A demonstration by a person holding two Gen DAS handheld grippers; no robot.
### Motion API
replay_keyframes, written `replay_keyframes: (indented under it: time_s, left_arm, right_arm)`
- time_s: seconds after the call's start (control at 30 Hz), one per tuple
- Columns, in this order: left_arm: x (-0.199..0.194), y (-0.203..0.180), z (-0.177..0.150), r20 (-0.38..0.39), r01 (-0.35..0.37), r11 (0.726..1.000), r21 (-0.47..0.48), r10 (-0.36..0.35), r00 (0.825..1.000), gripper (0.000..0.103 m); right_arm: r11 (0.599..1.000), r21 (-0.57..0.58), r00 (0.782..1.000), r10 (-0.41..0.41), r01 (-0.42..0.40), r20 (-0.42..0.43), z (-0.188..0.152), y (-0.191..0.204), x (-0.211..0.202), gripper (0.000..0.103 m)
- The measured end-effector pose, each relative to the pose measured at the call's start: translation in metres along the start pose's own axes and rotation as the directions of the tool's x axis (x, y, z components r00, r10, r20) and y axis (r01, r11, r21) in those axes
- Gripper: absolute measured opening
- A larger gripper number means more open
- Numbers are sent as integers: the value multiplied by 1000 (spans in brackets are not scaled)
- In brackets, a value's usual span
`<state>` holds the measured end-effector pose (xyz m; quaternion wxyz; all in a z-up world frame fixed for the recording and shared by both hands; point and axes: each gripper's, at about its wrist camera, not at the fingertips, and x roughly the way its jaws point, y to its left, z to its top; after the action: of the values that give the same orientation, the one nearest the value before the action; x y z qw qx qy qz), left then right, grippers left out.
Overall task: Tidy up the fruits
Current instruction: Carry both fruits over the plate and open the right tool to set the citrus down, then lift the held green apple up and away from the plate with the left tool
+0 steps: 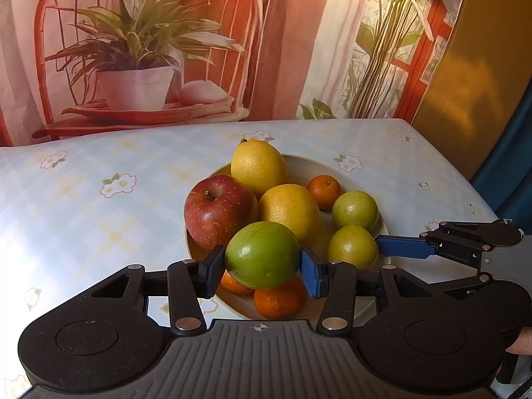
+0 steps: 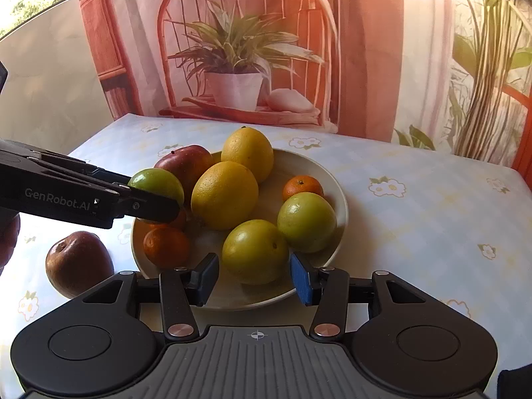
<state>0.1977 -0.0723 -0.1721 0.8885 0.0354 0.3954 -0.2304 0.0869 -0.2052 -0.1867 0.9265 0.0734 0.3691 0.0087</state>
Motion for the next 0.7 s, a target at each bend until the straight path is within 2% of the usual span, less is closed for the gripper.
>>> replay_keyframes:
  time_s: [0.5, 0.7]
  left_arm:
    - [4, -3, 3, 9, -11, 999, 30, 11, 1000, 51]
    - [-9, 7, 1, 37, -15, 1000, -13, 16, 999, 51]
  right_arm:
    - [999, 51, 999, -12, 9, 47, -1, -2, -19, 44]
    - [997, 80, 999, -6, 2, 53, -3, 0, -23, 44]
